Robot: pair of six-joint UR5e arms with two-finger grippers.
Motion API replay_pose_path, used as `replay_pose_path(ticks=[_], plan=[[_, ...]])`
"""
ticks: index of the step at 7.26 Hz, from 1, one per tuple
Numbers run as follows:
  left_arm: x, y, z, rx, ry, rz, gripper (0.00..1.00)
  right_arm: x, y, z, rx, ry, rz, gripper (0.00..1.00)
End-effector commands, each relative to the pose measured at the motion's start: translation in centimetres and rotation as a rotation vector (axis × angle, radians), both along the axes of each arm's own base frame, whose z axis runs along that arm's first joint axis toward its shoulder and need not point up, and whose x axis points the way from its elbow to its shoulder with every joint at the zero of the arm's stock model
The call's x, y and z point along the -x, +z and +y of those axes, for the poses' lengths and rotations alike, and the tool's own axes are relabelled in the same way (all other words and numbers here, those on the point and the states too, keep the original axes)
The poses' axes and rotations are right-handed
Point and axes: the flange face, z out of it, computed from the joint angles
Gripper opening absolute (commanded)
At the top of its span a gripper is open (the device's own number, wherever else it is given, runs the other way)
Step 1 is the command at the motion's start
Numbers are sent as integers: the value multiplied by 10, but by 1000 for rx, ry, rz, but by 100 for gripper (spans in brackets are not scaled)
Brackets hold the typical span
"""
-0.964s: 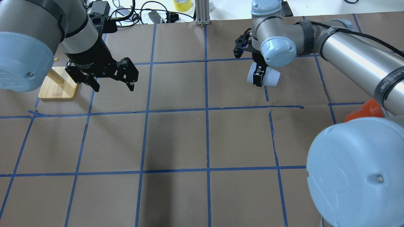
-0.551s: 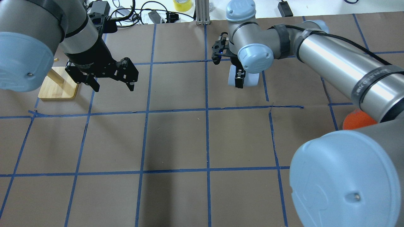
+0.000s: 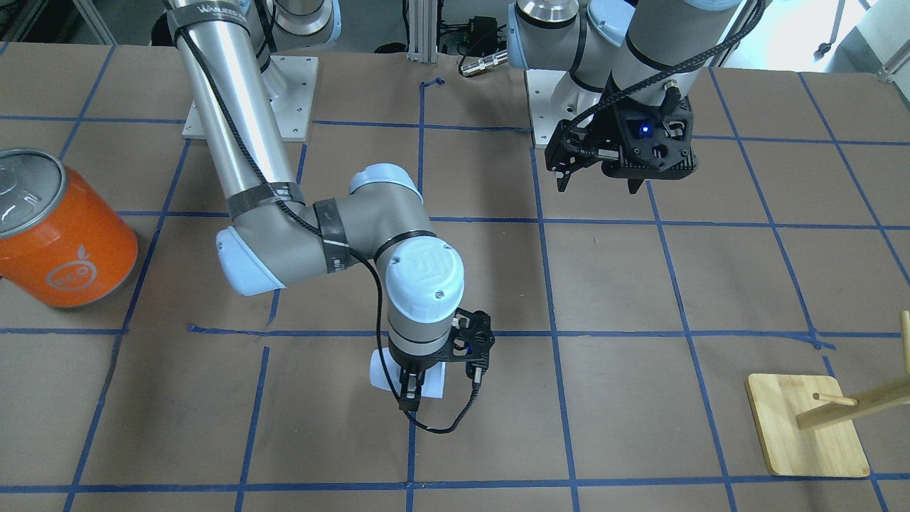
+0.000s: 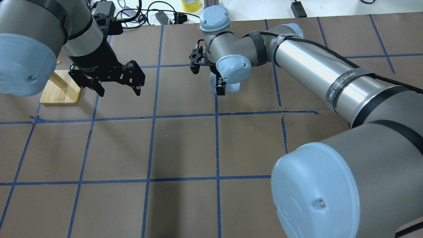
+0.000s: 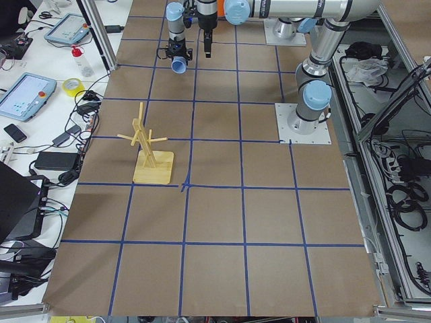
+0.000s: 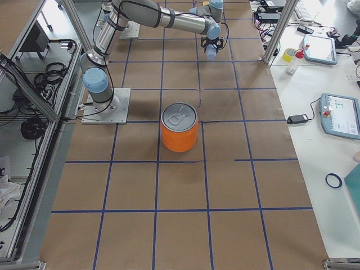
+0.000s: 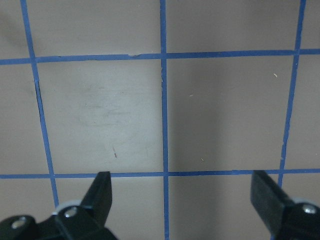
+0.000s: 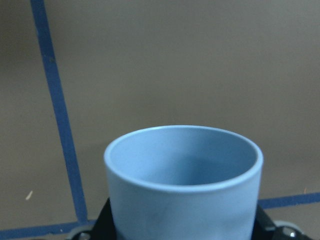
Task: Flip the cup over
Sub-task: 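Carry the cup with the right gripper toward the left gripper's side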
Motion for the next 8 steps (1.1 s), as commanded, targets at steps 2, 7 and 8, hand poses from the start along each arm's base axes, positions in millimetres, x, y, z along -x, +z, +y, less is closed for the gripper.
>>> replay_pose_path(ticks=[2, 7, 8], plan=[[0, 1, 0, 3, -1, 0, 100, -17, -12, 9, -20, 5, 7, 2], [0, -1, 0, -1, 1, 0, 100, -10, -15, 28, -90, 13, 40, 7], [0, -1, 0, -1, 1, 0, 100, -10, -20, 30, -105, 7, 47, 8]])
